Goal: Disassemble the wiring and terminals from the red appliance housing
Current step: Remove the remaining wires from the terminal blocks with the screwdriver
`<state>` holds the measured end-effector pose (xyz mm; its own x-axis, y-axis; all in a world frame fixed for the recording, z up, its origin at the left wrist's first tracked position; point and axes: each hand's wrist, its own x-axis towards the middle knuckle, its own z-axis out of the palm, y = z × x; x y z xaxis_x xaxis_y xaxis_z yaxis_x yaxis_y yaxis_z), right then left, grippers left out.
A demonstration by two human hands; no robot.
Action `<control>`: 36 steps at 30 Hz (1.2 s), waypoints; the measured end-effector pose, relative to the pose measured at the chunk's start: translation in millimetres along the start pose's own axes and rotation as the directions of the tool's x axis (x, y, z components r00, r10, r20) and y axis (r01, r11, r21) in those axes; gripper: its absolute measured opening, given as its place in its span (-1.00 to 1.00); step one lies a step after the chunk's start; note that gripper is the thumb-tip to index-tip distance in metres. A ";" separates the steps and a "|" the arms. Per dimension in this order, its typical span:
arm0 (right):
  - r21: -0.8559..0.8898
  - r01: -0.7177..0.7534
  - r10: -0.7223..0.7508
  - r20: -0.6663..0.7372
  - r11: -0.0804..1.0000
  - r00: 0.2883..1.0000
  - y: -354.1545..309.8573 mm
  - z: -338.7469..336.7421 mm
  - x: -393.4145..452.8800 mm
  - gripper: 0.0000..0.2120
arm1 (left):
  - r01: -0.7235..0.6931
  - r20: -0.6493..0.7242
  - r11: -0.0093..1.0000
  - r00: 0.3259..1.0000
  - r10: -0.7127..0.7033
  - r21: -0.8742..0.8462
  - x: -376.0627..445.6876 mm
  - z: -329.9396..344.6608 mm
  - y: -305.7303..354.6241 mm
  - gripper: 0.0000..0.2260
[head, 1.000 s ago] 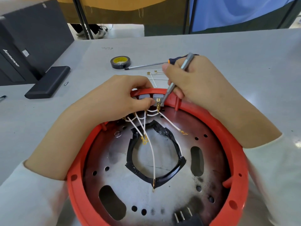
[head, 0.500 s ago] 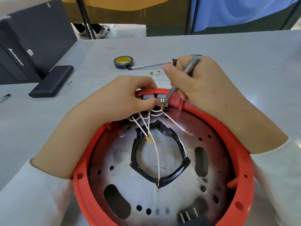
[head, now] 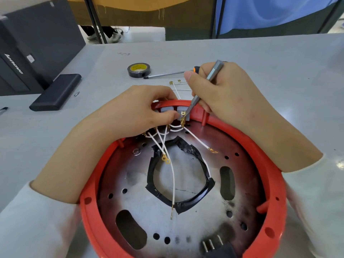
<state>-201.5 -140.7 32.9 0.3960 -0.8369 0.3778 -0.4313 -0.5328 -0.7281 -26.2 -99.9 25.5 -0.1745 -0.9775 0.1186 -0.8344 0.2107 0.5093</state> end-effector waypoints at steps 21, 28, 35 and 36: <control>-0.009 -0.013 0.012 -0.039 1.000 0.999 -1.3 -2.0 -2.6 -0.58 | 0.004 -0.006 1.000 1.000 -0.004 -0.001 0.0 0.0 -1.0 -0.89; 0.006 -0.016 0.017 -0.035 1.000 0.999 0.8 -2.3 -2.3 -0.58 | -0.002 -0.006 1.000 1.000 0.002 -0.003 -0.3 0.1 -1.2 -0.89; 0.042 -0.037 0.038 -0.026 0.998 0.999 2.5 -0.5 1.4 -0.59 | 0.003 -0.004 1.000 1.000 -0.003 0.006 0.2 -0.8 -1.9 -0.86; 0.068 -0.055 0.057 -0.019 0.996 0.998 3.2 0.0 2.7 -0.58 | 0.003 -0.002 1.000 1.000 -0.003 0.010 0.4 -0.6 -2.0 -0.86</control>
<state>-201.7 -144.7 31.5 0.3558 -0.8679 0.3467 -0.3962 -0.4760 -0.7851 -24.3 -100.7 25.1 -0.1707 -0.9781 0.1190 -0.8401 0.2076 0.5012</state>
